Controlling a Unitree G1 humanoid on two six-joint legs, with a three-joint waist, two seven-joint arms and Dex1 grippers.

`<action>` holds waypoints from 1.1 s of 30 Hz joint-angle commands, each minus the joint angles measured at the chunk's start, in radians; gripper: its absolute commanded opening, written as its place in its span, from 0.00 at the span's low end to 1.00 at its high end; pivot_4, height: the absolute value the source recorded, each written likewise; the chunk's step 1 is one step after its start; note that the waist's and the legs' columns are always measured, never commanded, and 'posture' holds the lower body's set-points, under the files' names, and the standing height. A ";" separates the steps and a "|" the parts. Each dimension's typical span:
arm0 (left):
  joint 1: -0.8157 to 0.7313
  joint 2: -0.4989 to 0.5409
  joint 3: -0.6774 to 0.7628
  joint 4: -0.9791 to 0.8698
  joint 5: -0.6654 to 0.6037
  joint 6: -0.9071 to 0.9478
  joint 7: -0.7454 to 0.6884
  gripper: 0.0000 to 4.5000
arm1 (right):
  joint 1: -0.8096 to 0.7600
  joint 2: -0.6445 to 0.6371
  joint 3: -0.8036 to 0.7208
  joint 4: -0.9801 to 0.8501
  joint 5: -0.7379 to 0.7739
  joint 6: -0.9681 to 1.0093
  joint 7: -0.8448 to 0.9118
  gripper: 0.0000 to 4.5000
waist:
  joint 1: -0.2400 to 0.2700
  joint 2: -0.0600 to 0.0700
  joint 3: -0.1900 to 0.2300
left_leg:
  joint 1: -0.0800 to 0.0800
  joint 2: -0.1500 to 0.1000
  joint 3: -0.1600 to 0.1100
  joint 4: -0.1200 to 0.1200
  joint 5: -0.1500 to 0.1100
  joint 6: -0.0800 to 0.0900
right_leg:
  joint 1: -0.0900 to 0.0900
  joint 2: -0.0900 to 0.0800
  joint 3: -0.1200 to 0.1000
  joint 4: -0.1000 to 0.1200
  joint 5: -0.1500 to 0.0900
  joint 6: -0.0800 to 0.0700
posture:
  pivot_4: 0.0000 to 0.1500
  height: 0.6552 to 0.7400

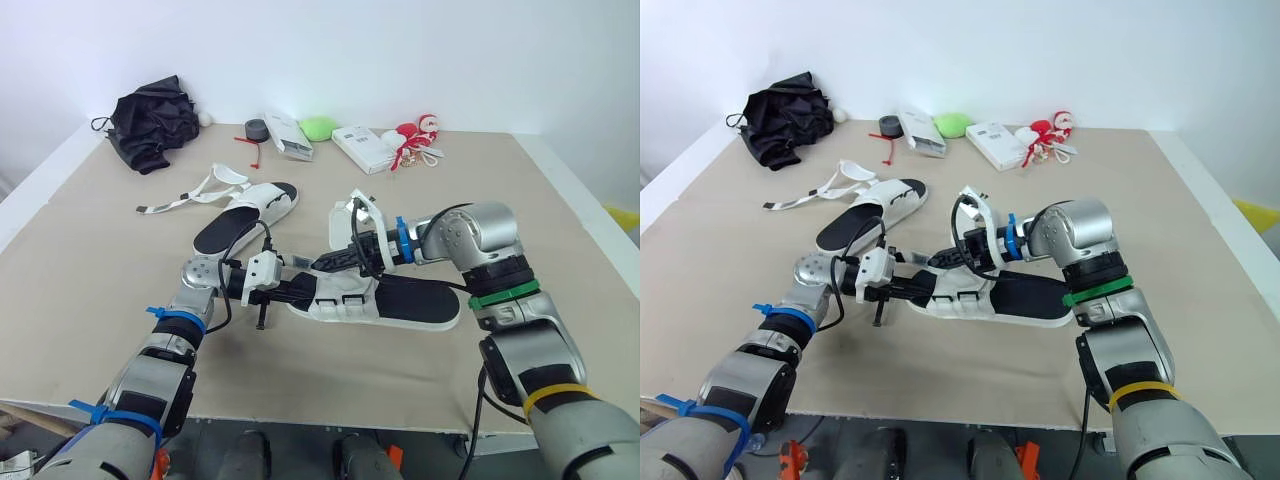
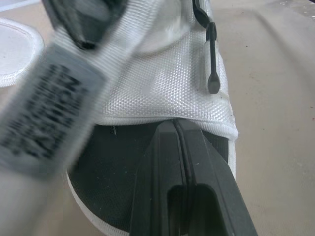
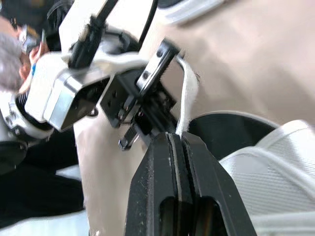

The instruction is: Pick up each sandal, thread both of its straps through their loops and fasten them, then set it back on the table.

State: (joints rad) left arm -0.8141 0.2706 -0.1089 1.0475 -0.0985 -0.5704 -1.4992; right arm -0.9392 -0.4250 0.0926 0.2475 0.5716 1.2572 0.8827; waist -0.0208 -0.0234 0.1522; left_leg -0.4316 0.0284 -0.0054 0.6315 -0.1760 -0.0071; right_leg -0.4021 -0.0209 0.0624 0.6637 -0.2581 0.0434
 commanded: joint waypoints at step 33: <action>0.036 0.027 -0.059 0.074 0.067 0.039 -0.021 0.00 | 0.502 -0.268 0.097 -0.429 -0.322 -1.181 0.383 0.60 | -0.001 -0.002 0.001 | 0.002 0.000 0.000 -0.004 0.000 -0.001 | 0.002 0.002 0.000 -0.001 -0.005 -0.005 | 1.00 1.00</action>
State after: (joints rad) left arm -0.8261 0.2788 -0.1142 1.0524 -0.1086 -0.5604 -1.5166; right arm -0.4329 -0.6734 0.2013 -0.1737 0.2549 0.1202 1.2383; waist -0.0220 -0.0249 0.1528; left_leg -0.4291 0.0284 -0.0056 0.6277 -0.1764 -0.0076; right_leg -0.4004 -0.0186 0.0620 0.6630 -0.2635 0.0382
